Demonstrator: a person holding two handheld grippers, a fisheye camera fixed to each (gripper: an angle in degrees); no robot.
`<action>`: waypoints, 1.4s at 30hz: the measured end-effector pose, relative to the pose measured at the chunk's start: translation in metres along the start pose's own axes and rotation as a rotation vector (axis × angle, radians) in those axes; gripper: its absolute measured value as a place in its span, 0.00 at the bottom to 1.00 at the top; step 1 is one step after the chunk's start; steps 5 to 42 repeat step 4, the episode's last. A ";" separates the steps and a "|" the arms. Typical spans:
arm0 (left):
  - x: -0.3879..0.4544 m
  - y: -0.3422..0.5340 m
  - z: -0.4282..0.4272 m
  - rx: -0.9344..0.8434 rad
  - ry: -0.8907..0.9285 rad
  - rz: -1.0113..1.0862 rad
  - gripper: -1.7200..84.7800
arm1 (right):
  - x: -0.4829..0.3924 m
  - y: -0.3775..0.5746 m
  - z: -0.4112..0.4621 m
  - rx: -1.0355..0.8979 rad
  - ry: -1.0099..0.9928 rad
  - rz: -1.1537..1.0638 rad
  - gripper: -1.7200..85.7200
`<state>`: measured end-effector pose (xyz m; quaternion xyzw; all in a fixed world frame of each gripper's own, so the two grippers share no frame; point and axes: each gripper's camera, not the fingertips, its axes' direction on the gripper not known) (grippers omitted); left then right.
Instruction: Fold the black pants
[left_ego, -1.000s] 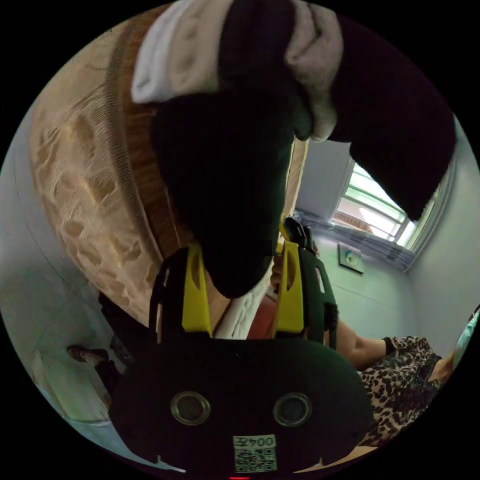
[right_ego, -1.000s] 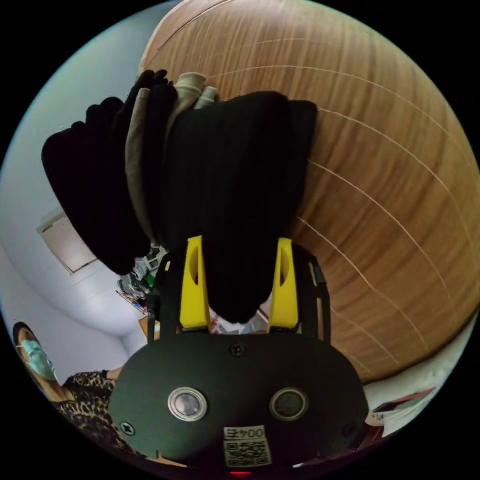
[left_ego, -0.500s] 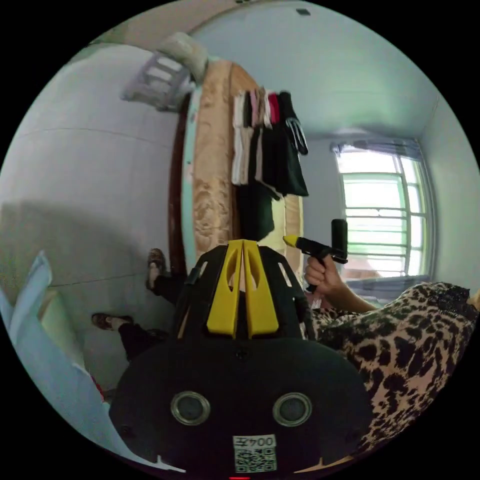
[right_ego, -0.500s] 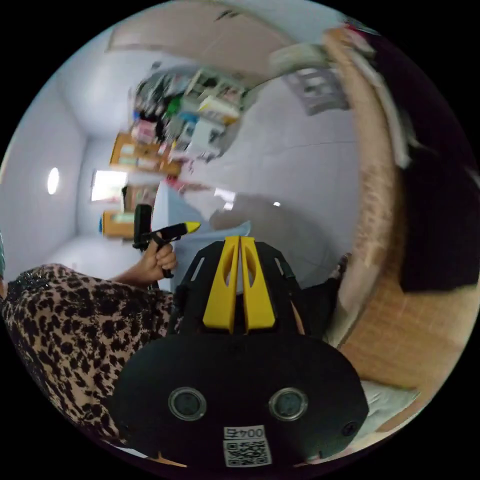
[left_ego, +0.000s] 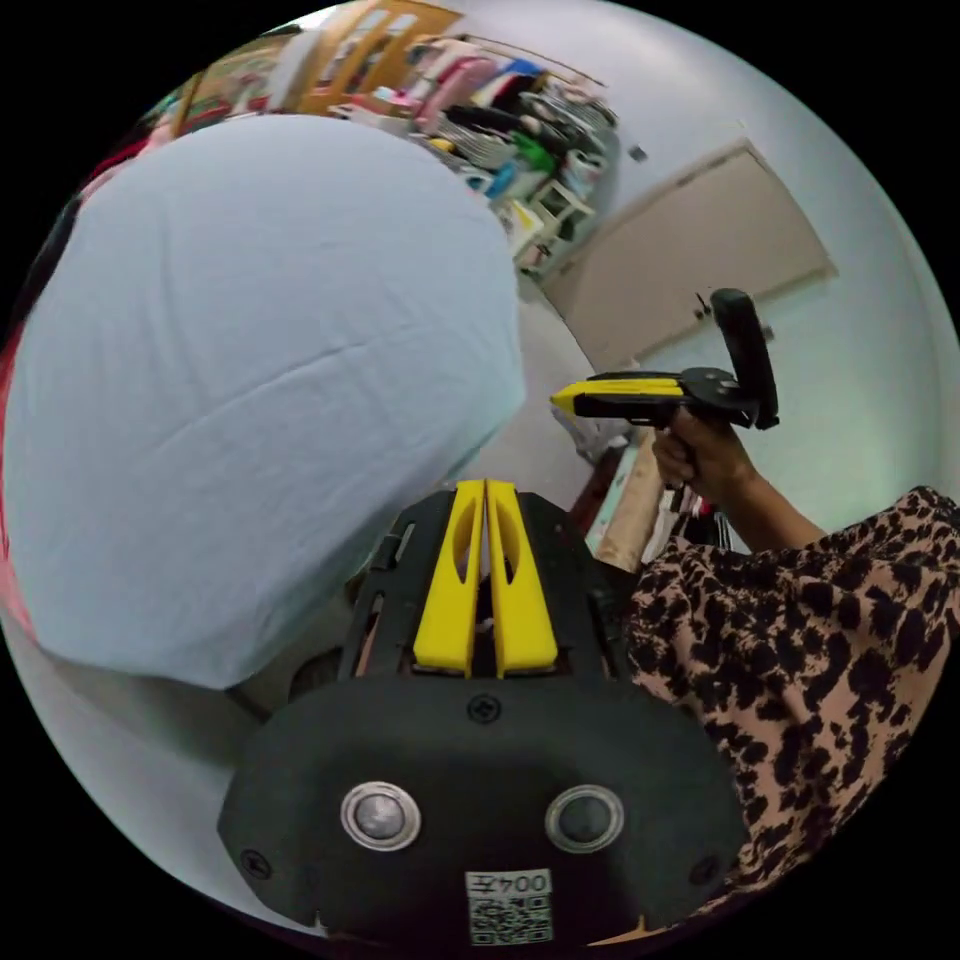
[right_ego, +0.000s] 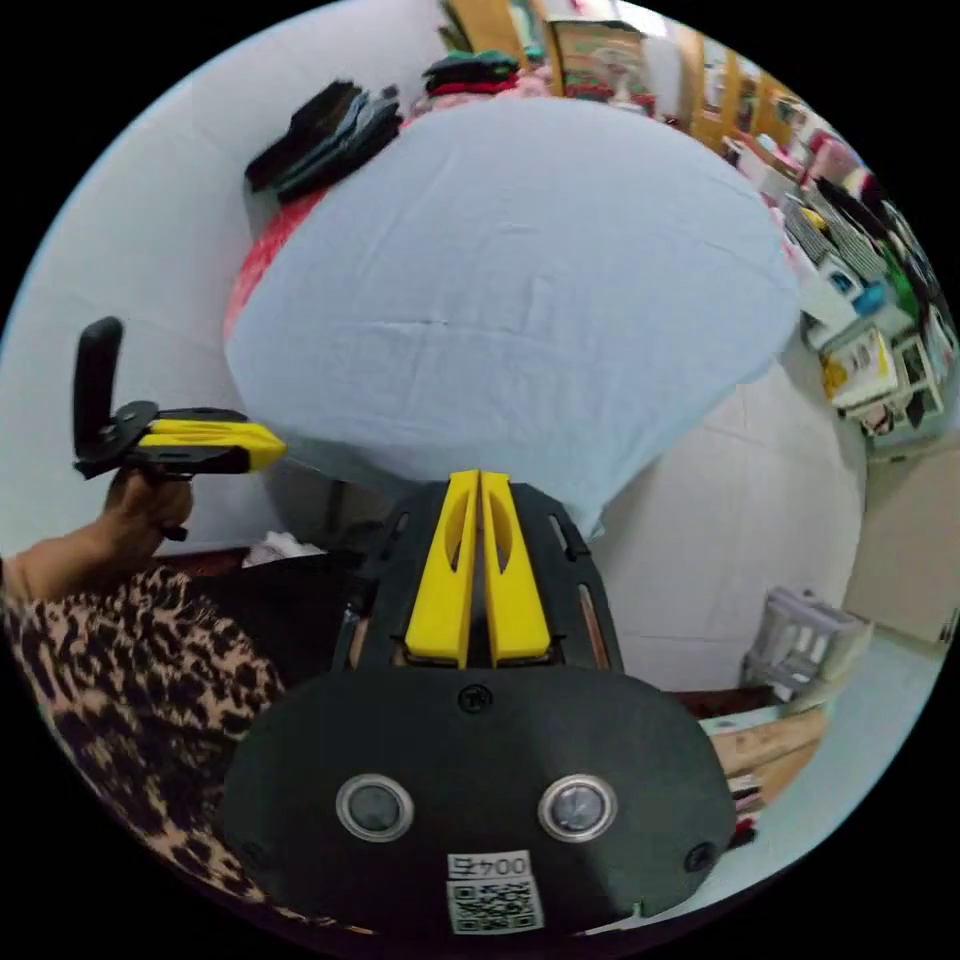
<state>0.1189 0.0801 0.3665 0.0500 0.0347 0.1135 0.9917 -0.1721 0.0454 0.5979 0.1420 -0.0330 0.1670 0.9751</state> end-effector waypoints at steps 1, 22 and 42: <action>-0.006 0.005 -0.009 0.015 0.003 -0.028 0.02 | -0.007 -0.030 -0.003 -0.090 0.040 -0.038 0.01; -0.031 0.030 -0.051 0.083 0.005 -0.166 0.02 | -0.016 -0.088 -0.021 -0.211 0.109 -0.166 0.01; -0.031 0.030 -0.051 0.083 0.005 -0.166 0.02 | -0.016 -0.088 -0.021 -0.211 0.109 -0.166 0.01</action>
